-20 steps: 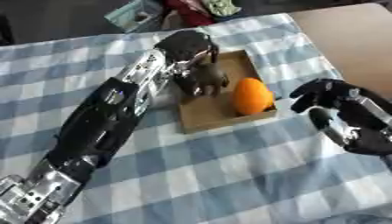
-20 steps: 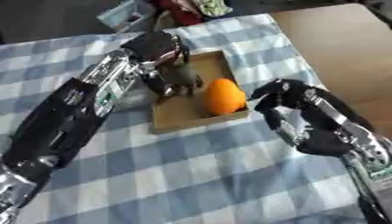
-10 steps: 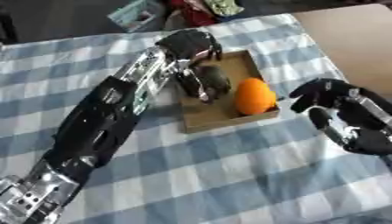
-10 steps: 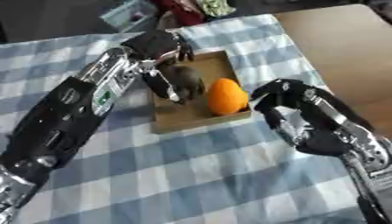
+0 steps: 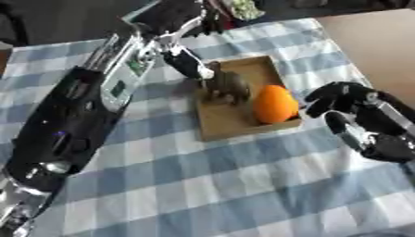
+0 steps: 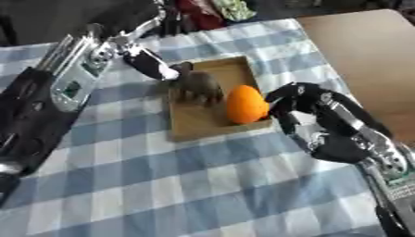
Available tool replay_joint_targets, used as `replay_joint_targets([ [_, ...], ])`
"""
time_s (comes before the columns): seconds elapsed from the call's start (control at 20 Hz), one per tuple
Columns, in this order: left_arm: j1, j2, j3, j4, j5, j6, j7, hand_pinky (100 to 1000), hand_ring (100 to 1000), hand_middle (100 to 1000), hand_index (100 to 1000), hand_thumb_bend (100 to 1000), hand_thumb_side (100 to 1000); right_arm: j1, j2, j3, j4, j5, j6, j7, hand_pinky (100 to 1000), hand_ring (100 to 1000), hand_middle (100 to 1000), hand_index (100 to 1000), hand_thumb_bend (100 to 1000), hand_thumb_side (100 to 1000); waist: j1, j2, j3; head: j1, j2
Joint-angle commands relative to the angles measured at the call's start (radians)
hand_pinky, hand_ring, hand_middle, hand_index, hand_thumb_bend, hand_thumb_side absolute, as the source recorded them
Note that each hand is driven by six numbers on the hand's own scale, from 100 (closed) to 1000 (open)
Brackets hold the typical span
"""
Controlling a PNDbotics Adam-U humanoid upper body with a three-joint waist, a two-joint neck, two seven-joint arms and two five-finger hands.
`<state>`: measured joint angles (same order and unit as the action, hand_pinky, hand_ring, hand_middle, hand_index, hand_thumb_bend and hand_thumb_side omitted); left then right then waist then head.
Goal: Pick up objects on the table and place them in the box.
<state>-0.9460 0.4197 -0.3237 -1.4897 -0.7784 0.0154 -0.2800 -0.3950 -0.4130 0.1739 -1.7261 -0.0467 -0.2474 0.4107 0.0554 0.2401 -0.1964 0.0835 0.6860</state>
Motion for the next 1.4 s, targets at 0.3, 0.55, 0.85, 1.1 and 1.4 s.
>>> replay_joint_targets([
  [0.3,0.18,0.171,0.16,-0.334,0.274,0.145,0.16,502,470,474,661,537,174,0.005,-0.035,-0.038,-0.011,0.003,-0.005,-0.043,656,668,716,796,128,506,-0.016,-0.031,0.046,-0.023,0.02],
  [0.55,0.324,0.187,0.226,-0.424,0.375,0.172,0.268,503,476,480,664,563,227,0.018,-0.035,-0.052,-0.01,-0.001,-0.004,-0.075,653,661,711,795,134,504,-0.023,-0.041,0.081,-0.028,0.031],
  [0.85,0.454,0.154,0.263,-0.457,0.48,0.139,0.36,493,473,475,658,617,318,0.027,-0.034,-0.064,-0.012,-0.005,0.002,-0.119,651,657,706,794,131,506,-0.026,-0.047,0.113,-0.021,0.047],
  [1.1,0.58,0.065,0.285,-0.474,0.541,0.111,0.45,480,470,471,633,649,390,0.032,-0.019,-0.081,-0.016,-0.02,0.011,-0.168,642,653,707,791,141,531,-0.029,-0.043,0.138,-0.011,0.079],
  [1.4,0.653,0.018,0.274,-0.46,0.589,0.067,0.49,476,475,478,642,639,392,0.034,-0.012,-0.094,-0.022,-0.039,0.021,-0.22,638,653,710,790,135,514,-0.033,-0.033,0.152,-0.007,0.084],
])
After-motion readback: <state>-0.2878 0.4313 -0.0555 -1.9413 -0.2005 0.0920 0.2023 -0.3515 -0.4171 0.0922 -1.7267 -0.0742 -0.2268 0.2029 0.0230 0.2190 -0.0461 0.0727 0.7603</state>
